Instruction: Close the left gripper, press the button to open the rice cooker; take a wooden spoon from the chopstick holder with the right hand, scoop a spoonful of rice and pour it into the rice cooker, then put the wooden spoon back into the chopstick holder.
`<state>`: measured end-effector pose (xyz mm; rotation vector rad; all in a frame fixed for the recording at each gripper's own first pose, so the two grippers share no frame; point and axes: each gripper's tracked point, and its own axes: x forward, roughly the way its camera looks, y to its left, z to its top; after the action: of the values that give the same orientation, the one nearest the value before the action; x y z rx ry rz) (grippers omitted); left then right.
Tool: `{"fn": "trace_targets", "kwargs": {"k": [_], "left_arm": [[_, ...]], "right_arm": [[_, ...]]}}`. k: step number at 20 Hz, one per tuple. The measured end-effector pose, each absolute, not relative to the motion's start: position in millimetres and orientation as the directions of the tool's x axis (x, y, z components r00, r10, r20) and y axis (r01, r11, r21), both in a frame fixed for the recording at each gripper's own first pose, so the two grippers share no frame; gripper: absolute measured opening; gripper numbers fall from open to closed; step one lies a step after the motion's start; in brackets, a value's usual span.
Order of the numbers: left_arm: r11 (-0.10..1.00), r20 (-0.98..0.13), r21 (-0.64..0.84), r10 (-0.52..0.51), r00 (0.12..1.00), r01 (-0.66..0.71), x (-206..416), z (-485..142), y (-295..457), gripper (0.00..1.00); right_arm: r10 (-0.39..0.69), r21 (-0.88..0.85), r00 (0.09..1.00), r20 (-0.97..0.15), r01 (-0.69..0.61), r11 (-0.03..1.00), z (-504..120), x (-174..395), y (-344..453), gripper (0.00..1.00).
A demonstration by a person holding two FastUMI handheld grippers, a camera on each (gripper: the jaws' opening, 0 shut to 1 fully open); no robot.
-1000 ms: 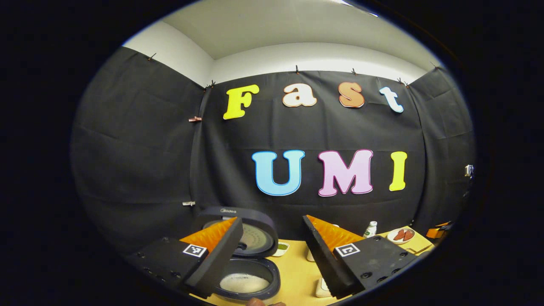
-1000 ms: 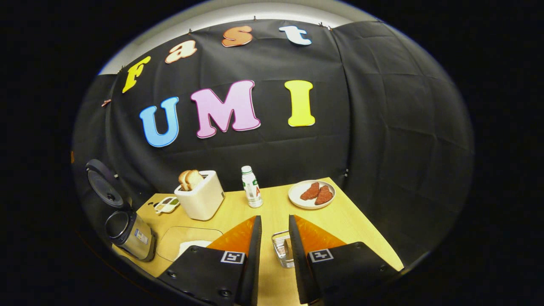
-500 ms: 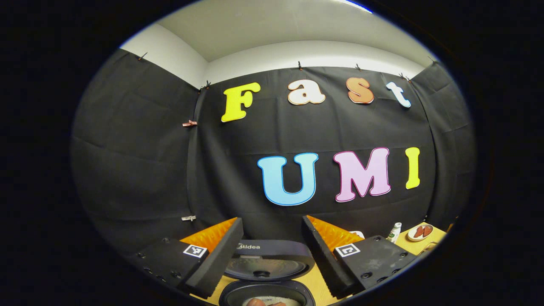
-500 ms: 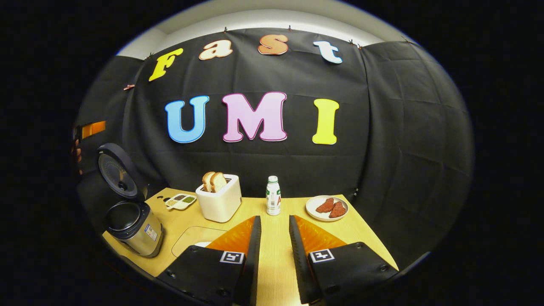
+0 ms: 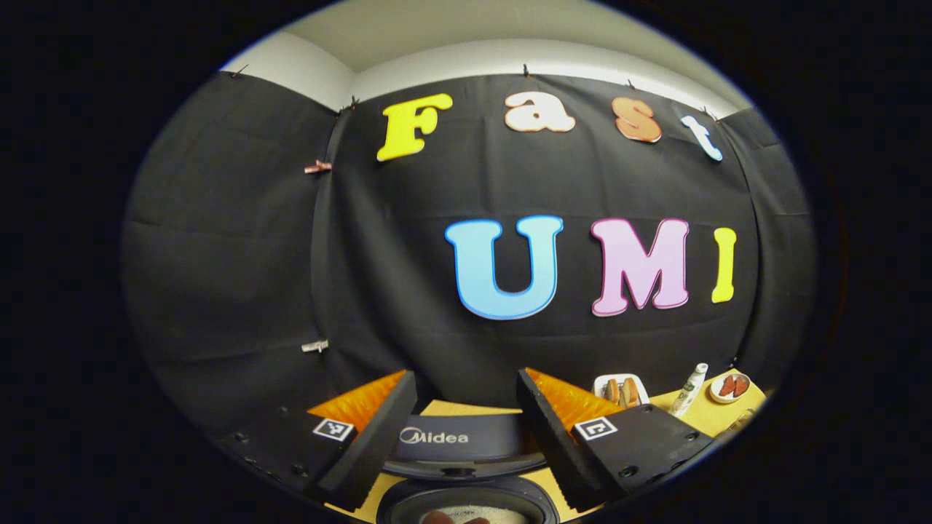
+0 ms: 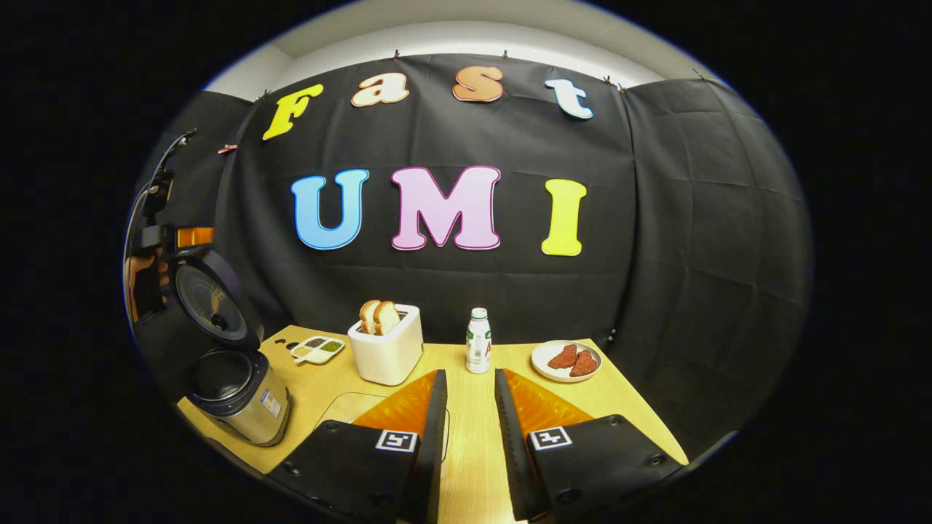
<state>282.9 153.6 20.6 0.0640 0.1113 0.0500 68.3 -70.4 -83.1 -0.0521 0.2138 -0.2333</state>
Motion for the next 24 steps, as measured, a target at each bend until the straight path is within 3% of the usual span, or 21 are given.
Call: {"fn": "trace_targets", "kwargs": {"k": [10, 24], "left_arm": [[0.998, -0.13, 0.049, 0.054, 0.99, -0.048, 230.2, 3.1, 146.7, 0.96], [0.987, -0.236, 0.007, 0.156, 0.959, -0.158, 101.3, -107.9, 140.6, 0.95]], "right_arm": [[-0.194, -0.06, 0.959, -0.205, 0.186, 0.981, -79.3, 67.9, -62.9, 0.41], [-0.109, -0.084, 0.963, -0.247, 0.091, 0.992, -95.8, 46.5, -44.8, 0.41]]}}
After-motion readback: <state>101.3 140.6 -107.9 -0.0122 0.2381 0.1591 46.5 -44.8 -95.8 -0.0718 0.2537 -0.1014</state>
